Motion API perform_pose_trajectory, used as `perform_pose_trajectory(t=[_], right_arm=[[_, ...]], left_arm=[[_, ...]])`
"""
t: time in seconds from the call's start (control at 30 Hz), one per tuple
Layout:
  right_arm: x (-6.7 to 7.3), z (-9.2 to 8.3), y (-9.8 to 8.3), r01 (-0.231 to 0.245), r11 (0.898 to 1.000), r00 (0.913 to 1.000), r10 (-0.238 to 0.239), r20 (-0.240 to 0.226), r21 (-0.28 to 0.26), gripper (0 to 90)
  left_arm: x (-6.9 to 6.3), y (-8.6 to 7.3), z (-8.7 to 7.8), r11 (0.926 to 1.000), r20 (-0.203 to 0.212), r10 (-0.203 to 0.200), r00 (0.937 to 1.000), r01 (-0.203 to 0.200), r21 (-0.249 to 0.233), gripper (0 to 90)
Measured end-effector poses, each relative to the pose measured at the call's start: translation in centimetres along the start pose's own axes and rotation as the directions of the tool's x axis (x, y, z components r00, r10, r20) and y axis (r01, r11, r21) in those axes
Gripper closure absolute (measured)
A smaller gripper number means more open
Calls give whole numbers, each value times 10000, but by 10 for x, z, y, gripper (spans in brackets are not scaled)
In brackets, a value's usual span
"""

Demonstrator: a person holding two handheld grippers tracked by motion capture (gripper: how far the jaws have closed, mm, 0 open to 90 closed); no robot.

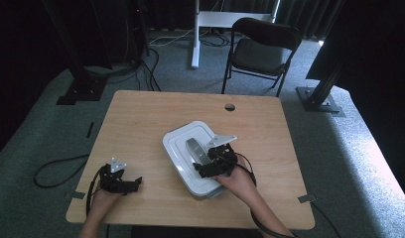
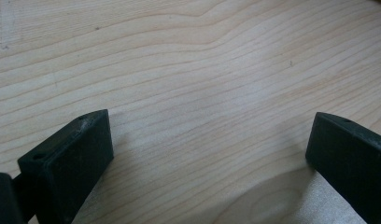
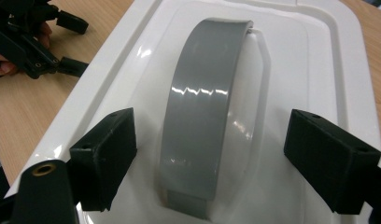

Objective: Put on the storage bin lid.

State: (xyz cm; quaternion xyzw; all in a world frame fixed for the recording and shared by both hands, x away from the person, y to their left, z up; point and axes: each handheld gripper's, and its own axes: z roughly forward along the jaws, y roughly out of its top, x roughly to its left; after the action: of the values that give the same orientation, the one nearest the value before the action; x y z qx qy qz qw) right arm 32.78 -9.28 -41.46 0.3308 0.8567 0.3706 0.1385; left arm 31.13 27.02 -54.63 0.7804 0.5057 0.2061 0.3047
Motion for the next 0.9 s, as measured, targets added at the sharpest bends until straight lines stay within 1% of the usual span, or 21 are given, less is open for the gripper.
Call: perform_pose_trajectory(t=[0.13, 0.23, 0.3, 0.37, 0.43, 0.47, 0.5, 0.53, 0.57, 0.6, 0.67, 0.7, 0.73, 0.83, 0.9], right_arm=[[-1, 4, 6, 93, 9997, 10000, -93, -1, 220, 171], [-3, 7, 6, 172, 9997, 9997, -169, -192, 179, 171], [-2, 8, 7, 249, 9996, 9996, -247, -157, 112, 171], [-3, 7, 6, 154, 9999, 9997, -153, -210, 48, 170], [-2, 7, 6, 271, 9996, 9994, -270, -226, 29, 164], [-3, 6, 5, 237, 9997, 9989, -239, -393, -52, 137], [-4, 5, 4, 90, 9999, 9975, -97, -694, -98, 122], [-5, 4, 4, 42, 9999, 9966, -53, -828, -142, 120], [-6, 1, 2, -33, 9995, 9972, 9, -752, -315, 120], [-6, -1, 1, -99, 9991, 9969, 67, -781, -409, 117], [-10, -7, -1, -300, 9975, 9944, 232, -1035, -643, 117], [-11, -10, -1, -332, 9966, 9947, 256, -994, -748, 117], [-11, -13, -2, -323, 9954, 9964, 250, -811, -904, 117], [-14, -26, -5, 0, 9914, 9995, -41, -309, -1310, 117], [-19, -34, -7, -16, 9889, 10000, 2, -90, -1488, 117]], left_arm=[[0, 0, 0, 10000, 5, 6, 10000, -6, 15, 11], [0, 0, 0, 10000, 2, 10, 10000, -10, 20, 11], [0, 0, 0, 10000, 3, 9, 10000, -9, 18, 11], [0, 0, 0, 10000, 3, 7, 10000, -7, 18, 11], [0, 0, 0, 10000, 5, 5, 10000, -5, 18, 11], [0, 0, 0, 10000, 5, 7, 10000, -7, 20, 11], [0, 0, 0, 10000, 6, 8, 10000, -8, 20, 11], [0, 0, 0, 10000, 2, 5, 10000, -5, 9, 11], [0, 0, 0, 10000, 0, 5, 10000, -5, 8, 11], [0, 0, 0, 10000, 0, 5, 10000, -5, 8, 11], [0, 0, 0, 10000, -17, -27, 10000, 27, 19, 11], [0, 0, 0, 10000, -33, -34, 10000, 34, 17, 11], [0, 0, 0, 10000, -35, -36, 10000, 36, 20, 11], [-1, 0, 0, 10000, -58, -67, 10000, 67, 16, 11], [-2, 0, 0, 10000, -41, -65, 10000, 65, 10, 11]])
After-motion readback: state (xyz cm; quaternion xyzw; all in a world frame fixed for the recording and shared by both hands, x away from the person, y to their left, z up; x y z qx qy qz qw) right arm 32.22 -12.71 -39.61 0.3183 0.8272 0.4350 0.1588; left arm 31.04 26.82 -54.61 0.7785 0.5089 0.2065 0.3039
